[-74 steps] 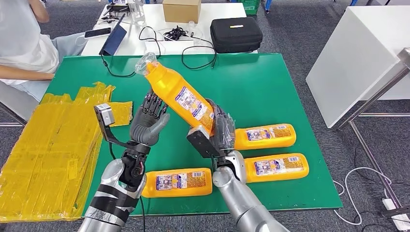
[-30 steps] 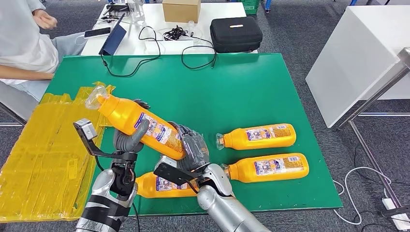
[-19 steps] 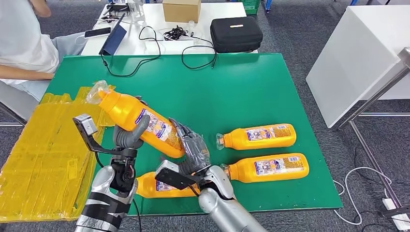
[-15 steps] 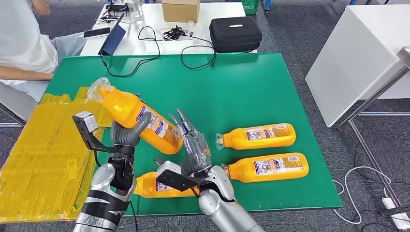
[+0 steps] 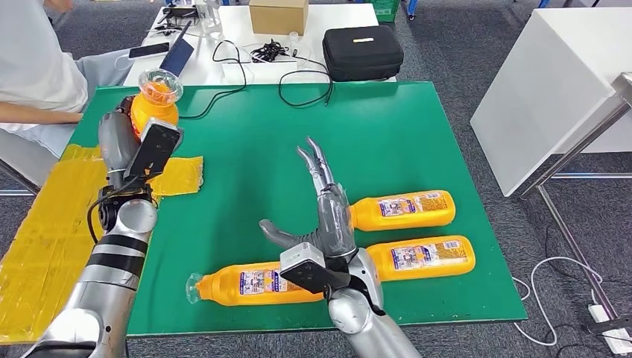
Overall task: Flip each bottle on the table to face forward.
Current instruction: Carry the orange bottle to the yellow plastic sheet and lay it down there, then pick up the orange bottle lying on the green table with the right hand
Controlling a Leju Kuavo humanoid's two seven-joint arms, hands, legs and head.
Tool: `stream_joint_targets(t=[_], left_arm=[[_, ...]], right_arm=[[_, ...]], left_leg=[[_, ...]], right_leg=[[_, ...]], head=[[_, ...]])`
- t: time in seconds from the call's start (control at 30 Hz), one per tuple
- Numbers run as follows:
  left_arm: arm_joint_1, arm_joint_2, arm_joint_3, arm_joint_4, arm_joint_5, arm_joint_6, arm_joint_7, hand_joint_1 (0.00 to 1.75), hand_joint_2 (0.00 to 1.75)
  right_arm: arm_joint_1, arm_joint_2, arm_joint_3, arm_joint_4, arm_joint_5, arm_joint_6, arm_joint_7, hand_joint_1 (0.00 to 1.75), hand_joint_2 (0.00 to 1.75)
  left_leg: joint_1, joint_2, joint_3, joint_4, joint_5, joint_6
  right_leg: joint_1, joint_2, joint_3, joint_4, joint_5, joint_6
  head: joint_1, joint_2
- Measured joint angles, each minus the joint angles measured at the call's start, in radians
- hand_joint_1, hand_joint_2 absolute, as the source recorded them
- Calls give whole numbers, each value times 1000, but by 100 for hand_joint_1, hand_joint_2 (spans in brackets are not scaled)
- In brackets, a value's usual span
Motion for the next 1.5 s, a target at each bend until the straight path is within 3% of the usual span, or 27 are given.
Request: stream_joint_targets(t=[0.17,0.27,0.43,0.7,0.83,1.2,1.37,1.5], left_arm=[[-76,96,8,193,-470,88,164,175,175],[-108,169,9,338,-611,84,218,175,175],[-118,240,9,507,-669,22,250,175,175],[-121,253,37,626,-636,-114,223,175,175],[-119,251,57,659,-613,-147,207,0,175],[-117,201,164,678,-454,-109,85,0,175],[-120,167,261,670,-247,-95,-44,0,175],[-131,139,360,646,-40,-171,-156,0,175]], right_arm=[[-4,-6,3,-14,-37,28,-26,0,175],[-6,-13,7,-21,-54,33,-31,0,175],[-6,-27,12,-34,-68,33,-33,0,175],[-16,-41,27,-38,-48,67,-22,0,175],[-25,-46,42,-37,-32,86,-12,0,175],[-53,-54,66,-7,28,114,34,0,175],[-77,-62,87,22,60,170,57,0,175],[-109,-81,114,49,42,265,37,0,175]], left_leg=[[0,2,0,0,0,0],[1,5,1,0,0,-1],[1,3,0,0,1,-1],[1,1,-1,0,1,-1],[1,0,-1,0,1,-1],[1,1,-1,0,1,-1],[1,1,-1,0,1,-1],[1,1,0,0,1,-1]], right_leg=[[0,2,0,0,0,0],[0,4,-1,0,0,0],[1,4,-1,1,0,-1],[1,4,-1,0,0,-1],[1,3,-1,0,0,-1],[2,3,-1,0,0,-1],[2,3,-1,0,0,-1],[2,3,-1,0,0,-1]], head=[[0,0],[0,0],[0,0],[0,0],[0,0],[0,0],[0,0],[0,0]])
